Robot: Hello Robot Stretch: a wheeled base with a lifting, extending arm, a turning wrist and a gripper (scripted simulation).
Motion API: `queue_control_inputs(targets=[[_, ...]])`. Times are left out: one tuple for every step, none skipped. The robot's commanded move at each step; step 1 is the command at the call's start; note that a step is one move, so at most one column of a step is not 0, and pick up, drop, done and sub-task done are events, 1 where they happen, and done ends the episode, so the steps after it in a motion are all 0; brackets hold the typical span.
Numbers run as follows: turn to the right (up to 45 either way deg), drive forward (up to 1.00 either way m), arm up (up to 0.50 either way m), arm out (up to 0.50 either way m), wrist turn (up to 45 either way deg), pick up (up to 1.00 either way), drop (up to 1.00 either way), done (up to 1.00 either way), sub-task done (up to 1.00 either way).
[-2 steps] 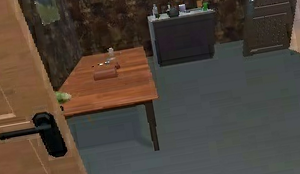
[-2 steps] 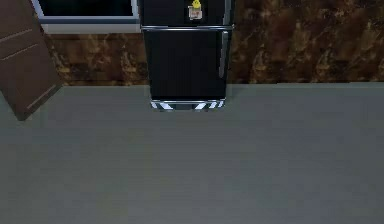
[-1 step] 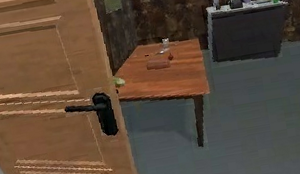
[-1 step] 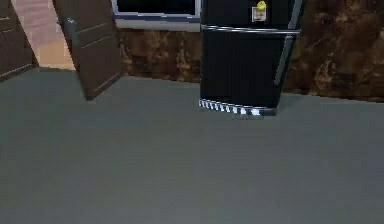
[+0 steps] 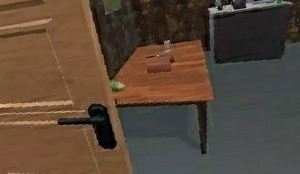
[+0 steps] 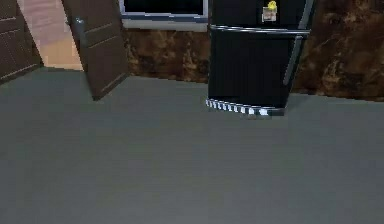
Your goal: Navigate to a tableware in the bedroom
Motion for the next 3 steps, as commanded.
queue_control_inputs(targets=[[45.0, 0.0, 0.0, 0.0, 0.0, 0.0, 0.0, 0.0, 0.0], [0.0, 1.0, 0.0, 0.0, 0.0, 0.0, 0.0, 0.0, 0.0], [3.0, 0.0, 0.0, 0.0, 0.0, 0.0, 0.0, 0.0, 0.0]])
